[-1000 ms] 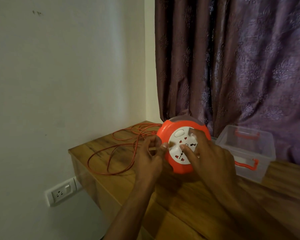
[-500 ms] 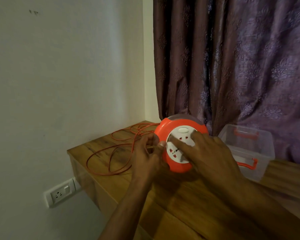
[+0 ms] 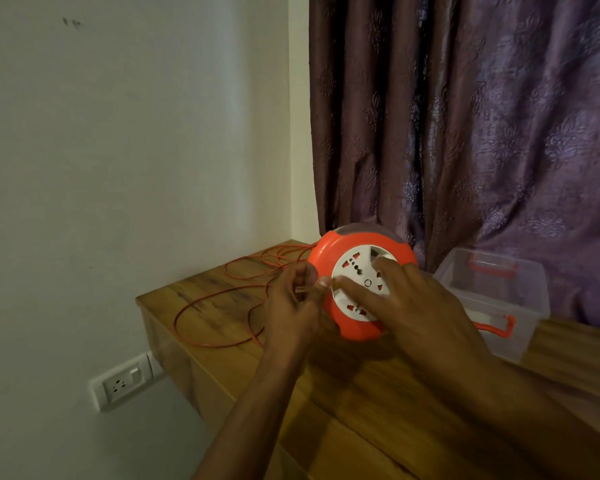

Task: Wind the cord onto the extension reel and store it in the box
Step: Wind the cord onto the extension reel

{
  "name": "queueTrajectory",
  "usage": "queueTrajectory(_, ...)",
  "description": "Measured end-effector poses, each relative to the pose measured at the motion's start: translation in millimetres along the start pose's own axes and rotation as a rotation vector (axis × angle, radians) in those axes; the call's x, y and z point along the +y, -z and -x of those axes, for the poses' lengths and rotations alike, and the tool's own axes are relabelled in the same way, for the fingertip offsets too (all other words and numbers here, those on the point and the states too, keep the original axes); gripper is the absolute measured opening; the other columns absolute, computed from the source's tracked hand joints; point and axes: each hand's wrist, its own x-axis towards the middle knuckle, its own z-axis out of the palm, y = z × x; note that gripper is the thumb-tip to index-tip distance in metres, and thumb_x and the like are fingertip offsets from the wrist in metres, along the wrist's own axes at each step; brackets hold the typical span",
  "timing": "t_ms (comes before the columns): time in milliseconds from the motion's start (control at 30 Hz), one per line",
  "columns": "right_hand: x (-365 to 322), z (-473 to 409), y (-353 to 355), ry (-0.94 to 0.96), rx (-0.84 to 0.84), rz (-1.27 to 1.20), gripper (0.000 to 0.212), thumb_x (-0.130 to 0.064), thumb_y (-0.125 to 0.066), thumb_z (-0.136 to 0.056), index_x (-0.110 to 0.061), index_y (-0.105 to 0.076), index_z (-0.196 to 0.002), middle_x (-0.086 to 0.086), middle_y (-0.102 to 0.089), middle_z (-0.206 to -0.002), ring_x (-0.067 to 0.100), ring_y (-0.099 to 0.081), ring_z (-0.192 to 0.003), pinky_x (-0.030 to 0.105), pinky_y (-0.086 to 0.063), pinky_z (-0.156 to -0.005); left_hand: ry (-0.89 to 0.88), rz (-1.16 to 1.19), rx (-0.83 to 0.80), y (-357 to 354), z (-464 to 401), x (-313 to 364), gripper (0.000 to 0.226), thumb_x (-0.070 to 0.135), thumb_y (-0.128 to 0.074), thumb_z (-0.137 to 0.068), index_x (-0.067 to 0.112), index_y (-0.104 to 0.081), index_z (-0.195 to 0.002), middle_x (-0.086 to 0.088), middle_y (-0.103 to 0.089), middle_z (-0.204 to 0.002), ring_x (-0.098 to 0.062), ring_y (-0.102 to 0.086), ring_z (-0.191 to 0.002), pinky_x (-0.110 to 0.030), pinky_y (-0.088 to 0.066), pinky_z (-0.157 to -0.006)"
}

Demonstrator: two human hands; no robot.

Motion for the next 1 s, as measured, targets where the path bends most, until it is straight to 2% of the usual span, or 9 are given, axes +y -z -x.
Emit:
queueTrajectory(167,7.8,-6.7,2.0,0.091,0.053,0.147,0.082,-0.022,-0.082,-0.066,-0.034,-0.042,-0.137,0.026,-0.054,-0.124,0.042,-0.057,-0.102,0.049,-0.054,-0.067,-0.006,-0.018,-0.037,3.9,-1.5,7.4,0.014,0.038,-0.065,-0.085,0.044,-0.058,-0.095,0.012,-0.065,-0.108,-0.015,-0.065,-0.098,-0.048,-0.059,-0.078)
queueTrajectory(267,11.5,-8.7,0.4,0.094,0.094,0.1,0.079,-0.027,-0.081,-0.067,-0.033,-0.043,-0.136,0.022,-0.061,-0.107,0.039,-0.061,-0.088,0.046,-0.053,-0.062,-0.028,-0.03,-0.042,5.8,-1.5,9.9,0.016,0.037,-0.065,-0.084,0.043,-0.059,-0.098,0.01,-0.065,-0.109,-0.016,-0.064,-0.099,-0.049,-0.058,-0.078)
queueTrajectory(367,7.4,-10.7,-1.1,-0.16,0.105,-0.072,0.065,-0.063,-0.051,-0.08,-0.038,-0.033,-0.137,0.007,-0.067,-0.097,0.029,-0.065,-0.08,0.038,-0.051,-0.064,-0.031,-0.025,-0.022,1.0,2.1,8.0,0.015,0.038,-0.067,-0.083,0.046,-0.057,-0.092,0.016,-0.064,-0.105,-0.015,-0.064,-0.098,-0.048,-0.058,-0.077)
queueTrajectory(433,-0.3,-12.1,-6.3,-0.406,0.119,-0.257,0.068,-0.076,-0.035,-0.076,-0.036,-0.037,-0.131,0.005,-0.07,-0.094,0.031,-0.065,-0.083,0.038,-0.051,-0.067,-0.037,-0.024,0.005,-5.2,5.6,6.4,0.017,0.038,-0.067,-0.083,0.048,-0.056,-0.09,0.02,-0.063,-0.102,-0.013,-0.065,-0.096,-0.047,-0.059,-0.076)
queueTrajectory(567,-6.9,-15.4,-12.9,-0.687,0.099,-0.576,0.064,-0.075,-0.04,-0.074,-0.03,-0.043,-0.119,0.006,-0.068,-0.103,0.031,-0.061,-0.097,0.036,-0.044,-0.073,-0.054,-0.037,0.017,-10.3,6.4,5.1,0.018,0.038,-0.067,-0.083,0.049,-0.054,-0.089,0.026,-0.061,-0.096,-0.008,-0.064,-0.092,-0.044,-0.06,-0.076)
queueTrajectory(700,-1.1,-4.3,-0.9,-0.33,0.183,-0.325,0.052,-0.051,-0.054,-0.084,-0.031,-0.036,-0.129,0.002,-0.065,-0.104,0.027,-0.065,-0.085,0.037,-0.052,-0.062,-0.028,-0.038,0.032,-2.4,2.2,4.4,0.016,0.036,-0.066,-0.085,0.047,-0.055,-0.09,0.022,-0.062,-0.099,-0.012,-0.064,-0.094,-0.046,-0.059,-0.076)
queueTrajectory(800,3.4,1.0,2.9,-0.096,0.024,-0.16,0.069,-0.03,-0.061,-0.086,-0.042,-0.021,-0.141,0.006,-0.042,-0.138,0.028,-0.052,-0.113,0.042,-0.053,-0.072,-0.019,-0.033,0.043,0.2,2.1,7.8,0.017,0.036,-0.064,-0.086,0.041,-0.058,-0.1,0.015,-0.064,-0.105,-0.012,-0.063,-0.095,-0.046,-0.059,-0.077)
queueTrajectory(900,7.7,0.0,1.0,-0.026,-0.064,-0.023,0.074,-0.025,-0.058,-0.089,-0.047,-0.012,-0.142,0.012,-0.025,-0.149,0.033,-0.038,-0.126,0.044,-0.048,-0.084,-0.006,-0.046,0.048,0.7,2.0,10.7,0.035,0.036,-0.064,-0.086,0.025,-0.059,-0.119,0.006,-0.063,-0.118,-0.017,-0.062,-0.101,-0.047,-0.058,-0.08)
queueTrajectory(1000,10.3,-3.4,2.4,-0.001,-0.047,0.108,0.075,-0.033,-0.067,-0.081,-0.043,-0.025,-0.142,0.015,-0.045,-0.135,0.032,-0.053,-0.111,0.042,-0.052,-0.074,-0.02,-0.052,0.035,0.7,1.3,10.6,0.039,0.037,-0.064,-0.085,0.025,-0.058,-0.122,0.004,-0.063,-0.12,-0.017,-0.063,-0.102,-0.047,-0.058,-0.08)
